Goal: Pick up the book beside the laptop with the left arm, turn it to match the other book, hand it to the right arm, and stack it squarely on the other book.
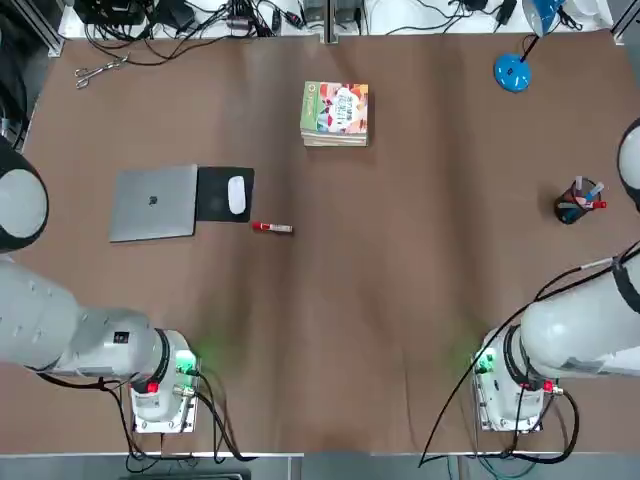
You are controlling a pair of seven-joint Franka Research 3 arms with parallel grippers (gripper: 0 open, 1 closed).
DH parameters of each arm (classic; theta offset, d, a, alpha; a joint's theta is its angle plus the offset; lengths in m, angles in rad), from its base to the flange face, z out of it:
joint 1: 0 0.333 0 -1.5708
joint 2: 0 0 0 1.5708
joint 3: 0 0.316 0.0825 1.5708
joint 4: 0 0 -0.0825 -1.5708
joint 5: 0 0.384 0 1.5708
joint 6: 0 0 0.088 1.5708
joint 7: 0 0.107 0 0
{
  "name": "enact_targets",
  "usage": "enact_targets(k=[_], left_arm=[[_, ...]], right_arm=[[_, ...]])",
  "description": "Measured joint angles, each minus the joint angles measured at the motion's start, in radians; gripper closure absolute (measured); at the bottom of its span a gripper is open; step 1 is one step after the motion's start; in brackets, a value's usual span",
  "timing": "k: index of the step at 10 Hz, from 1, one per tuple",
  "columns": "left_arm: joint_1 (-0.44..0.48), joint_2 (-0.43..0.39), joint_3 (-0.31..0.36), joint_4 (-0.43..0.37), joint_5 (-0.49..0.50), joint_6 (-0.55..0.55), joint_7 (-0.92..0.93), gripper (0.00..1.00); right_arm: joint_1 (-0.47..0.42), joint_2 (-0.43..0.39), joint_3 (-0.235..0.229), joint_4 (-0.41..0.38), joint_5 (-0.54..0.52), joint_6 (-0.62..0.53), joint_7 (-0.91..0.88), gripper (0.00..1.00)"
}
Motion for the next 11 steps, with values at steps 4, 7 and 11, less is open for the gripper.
enact_targets(k=[4,7,11], left_arm=[[0.0,0.001,0.0,0.0,0.0,0.0,0.0,0.0],[0.0,0.001,0.0,0.001,0.0,0.0,0.0,0.0],[0.0,0.001,0.0,0.001,0.0,0.0,0.0,0.0]], right_arm=[[-0.012,-0.086,0.005,-0.002,-0.041,-0.107,-0.013,0.0],[-0.015,-0.098,0.004,-0.001,-0.047,-0.14,-0.013,0.0],[-0.04,-0.098,0.002,-0.002,-0.049,-0.177,-0.013,0.0]])
